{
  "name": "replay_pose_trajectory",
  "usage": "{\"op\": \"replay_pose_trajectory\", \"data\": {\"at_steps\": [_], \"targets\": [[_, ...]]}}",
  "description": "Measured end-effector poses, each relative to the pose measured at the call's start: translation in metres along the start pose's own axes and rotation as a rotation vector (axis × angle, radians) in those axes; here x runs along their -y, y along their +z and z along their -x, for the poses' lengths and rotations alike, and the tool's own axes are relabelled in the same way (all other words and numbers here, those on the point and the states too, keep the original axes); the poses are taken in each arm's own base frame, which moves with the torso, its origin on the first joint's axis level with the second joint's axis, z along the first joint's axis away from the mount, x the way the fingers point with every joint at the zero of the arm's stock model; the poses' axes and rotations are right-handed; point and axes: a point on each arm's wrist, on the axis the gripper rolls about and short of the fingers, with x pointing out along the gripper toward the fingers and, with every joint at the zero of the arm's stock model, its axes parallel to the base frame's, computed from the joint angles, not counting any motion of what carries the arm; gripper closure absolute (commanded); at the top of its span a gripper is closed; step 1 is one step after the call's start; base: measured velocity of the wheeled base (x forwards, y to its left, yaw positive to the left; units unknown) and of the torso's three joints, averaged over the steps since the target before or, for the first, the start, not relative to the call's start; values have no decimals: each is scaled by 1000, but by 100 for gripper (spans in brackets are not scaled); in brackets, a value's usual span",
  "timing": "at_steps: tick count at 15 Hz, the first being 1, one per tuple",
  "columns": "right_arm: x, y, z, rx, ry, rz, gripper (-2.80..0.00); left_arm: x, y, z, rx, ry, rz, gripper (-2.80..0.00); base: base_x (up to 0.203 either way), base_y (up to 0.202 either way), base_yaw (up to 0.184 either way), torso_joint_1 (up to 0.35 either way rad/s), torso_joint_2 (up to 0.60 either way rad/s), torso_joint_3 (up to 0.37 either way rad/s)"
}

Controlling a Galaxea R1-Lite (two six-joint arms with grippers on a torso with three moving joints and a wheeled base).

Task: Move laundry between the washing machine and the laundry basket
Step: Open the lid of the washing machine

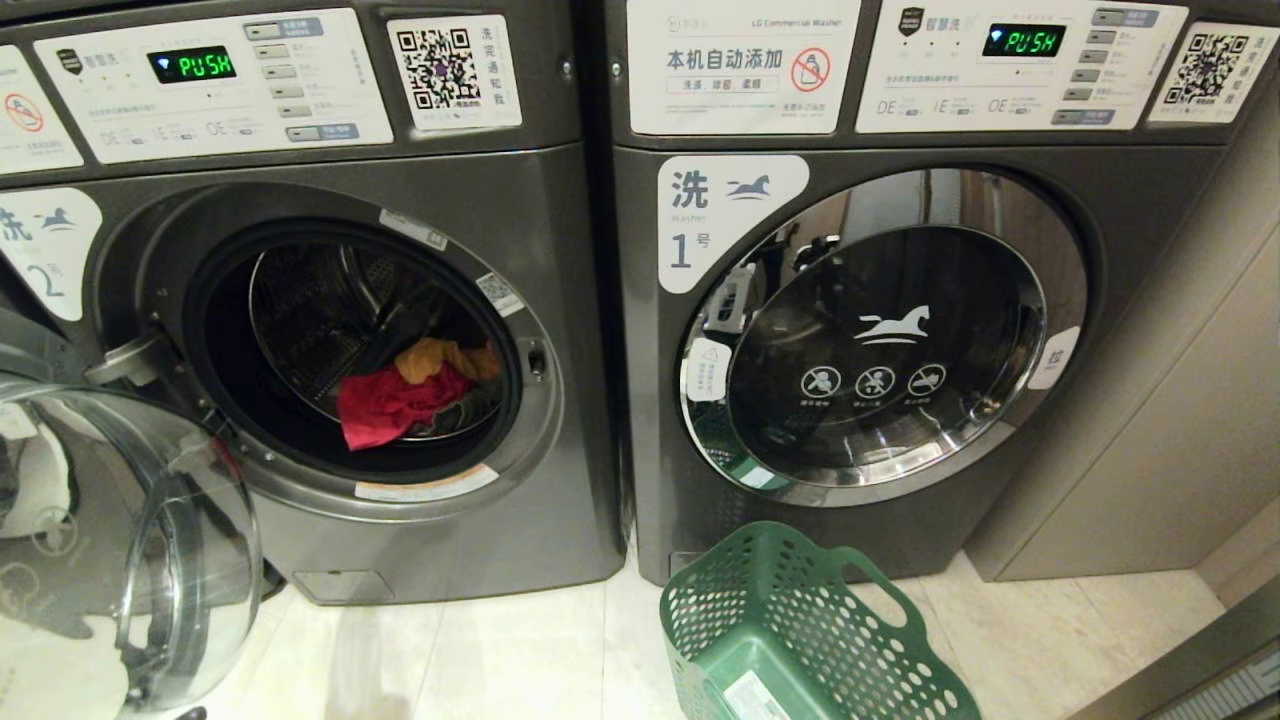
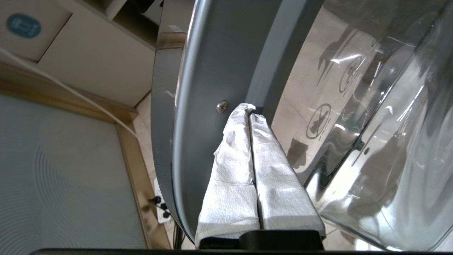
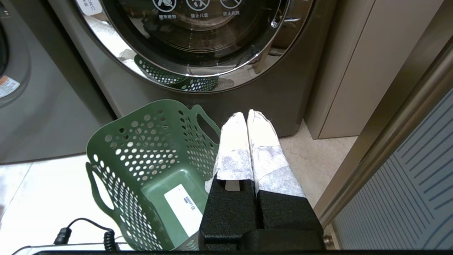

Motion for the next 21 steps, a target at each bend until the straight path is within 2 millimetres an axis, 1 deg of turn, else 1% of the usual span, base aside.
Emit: {"op": "replay_pose_trajectory", "data": {"at_steps": [2,4,8,13,15,16,18,19,20,21], "targets": [[0,0,0,0,1,0,0,-2,6,-17,-39,85,58,0,0,0,0,0,0,0],[0,0,0,0,0,0,0,-7,12,-38,-84,166,106,0,0,0,0,0,0,0],[0,0,0,0,0,0,0,-23,29,-94,-136,311,222,0,0,0,0,0,0,0],[0,0,0,0,0,0,0,-38,54,-166,-128,385,339,0,0,0,0,0,0,0],[0,0,0,0,1,0,0,-41,59,-190,-133,400,355,0,0,0,0,0,0,0],[0,0,0,0,0,0,0,-41,59,-197,-139,398,357,0,0,0,0,0,0,0],[0,0,0,0,0,0,0,-40,59,-201,-143,370,359,0,0,0,0,0,0,0],[0,0,0,0,0,0,0,-42,60,-198,-136,357,364,0,0,0,0,0,0,0],[0,0,0,0,0,0,0,-44,61,-191,-126,340,369,0,0,0,0,0,0,0],[0,0,0,0,0,0,0,-47,64,-179,-103,313,379,0,0,0,0,0,0,0]]}}
